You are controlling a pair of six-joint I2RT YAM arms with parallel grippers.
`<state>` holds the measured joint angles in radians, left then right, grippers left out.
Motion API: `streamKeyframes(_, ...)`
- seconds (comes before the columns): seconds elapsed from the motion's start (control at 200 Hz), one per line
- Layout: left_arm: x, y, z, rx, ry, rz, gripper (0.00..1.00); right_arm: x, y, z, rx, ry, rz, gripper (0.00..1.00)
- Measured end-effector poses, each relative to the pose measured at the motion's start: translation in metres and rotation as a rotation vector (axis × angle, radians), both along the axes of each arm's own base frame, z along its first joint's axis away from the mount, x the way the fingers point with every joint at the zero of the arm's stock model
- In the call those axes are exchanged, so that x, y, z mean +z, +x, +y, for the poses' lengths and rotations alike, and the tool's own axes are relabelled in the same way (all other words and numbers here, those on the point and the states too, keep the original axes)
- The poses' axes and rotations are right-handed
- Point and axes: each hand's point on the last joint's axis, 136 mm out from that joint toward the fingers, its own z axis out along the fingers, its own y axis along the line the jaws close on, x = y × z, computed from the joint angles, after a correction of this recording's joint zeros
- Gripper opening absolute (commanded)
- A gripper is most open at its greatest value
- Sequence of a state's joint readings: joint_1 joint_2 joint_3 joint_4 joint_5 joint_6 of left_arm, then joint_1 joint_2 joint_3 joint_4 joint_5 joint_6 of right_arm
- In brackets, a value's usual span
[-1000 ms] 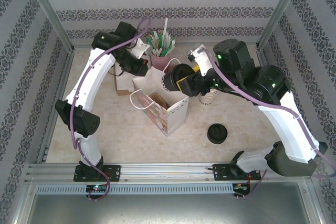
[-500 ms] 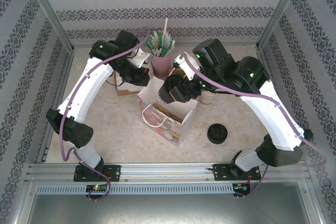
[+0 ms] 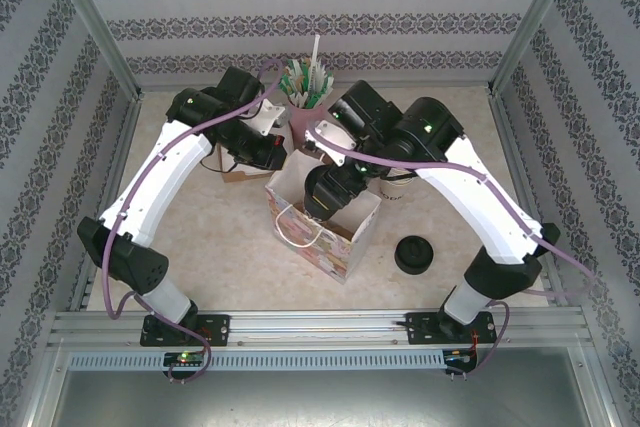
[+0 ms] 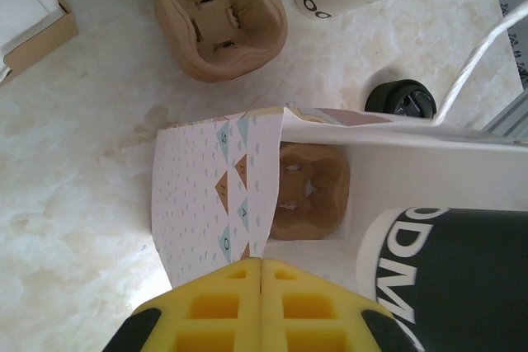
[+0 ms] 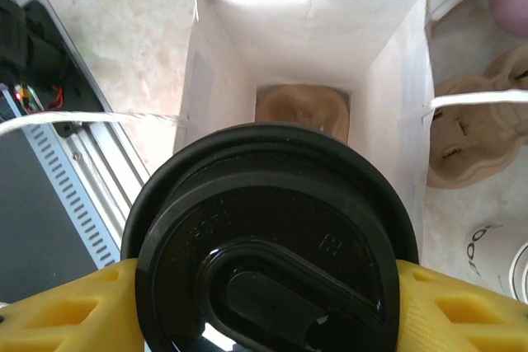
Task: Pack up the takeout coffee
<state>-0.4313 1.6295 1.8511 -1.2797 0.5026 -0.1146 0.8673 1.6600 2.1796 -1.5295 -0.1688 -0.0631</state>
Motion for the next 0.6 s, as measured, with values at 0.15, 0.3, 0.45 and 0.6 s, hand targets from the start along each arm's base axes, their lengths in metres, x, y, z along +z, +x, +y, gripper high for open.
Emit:
streamKeyframes(0.15, 0.0, 0.0, 0.0, 0.004, -0.004, -0.008, 0.0, -0.01, -0.002, 0.0, 0.008, -0.047, 0.011, 0.62)
streamKeyframes(0.3, -0.001, 0.0, 0.0, 0.013, -0.012, -0.014, 0.0, -0.021, -0.002, -0.005, -0.001, -0.096, 0.019, 0.6)
streamKeyframes(0.45, -0.001, 0.0, 0.0, 0.025, -0.02, -0.018, 0.0, -0.033, -0.003, -0.006, -0.014, -0.139, 0.025, 0.6)
streamKeyframes(0.6, -0.001, 0.001, 0.0, 0.037, -0.028, -0.022, 0.0, -0.048, -0.01, -0.002, -0.005, -0.173, 0.045, 0.6)
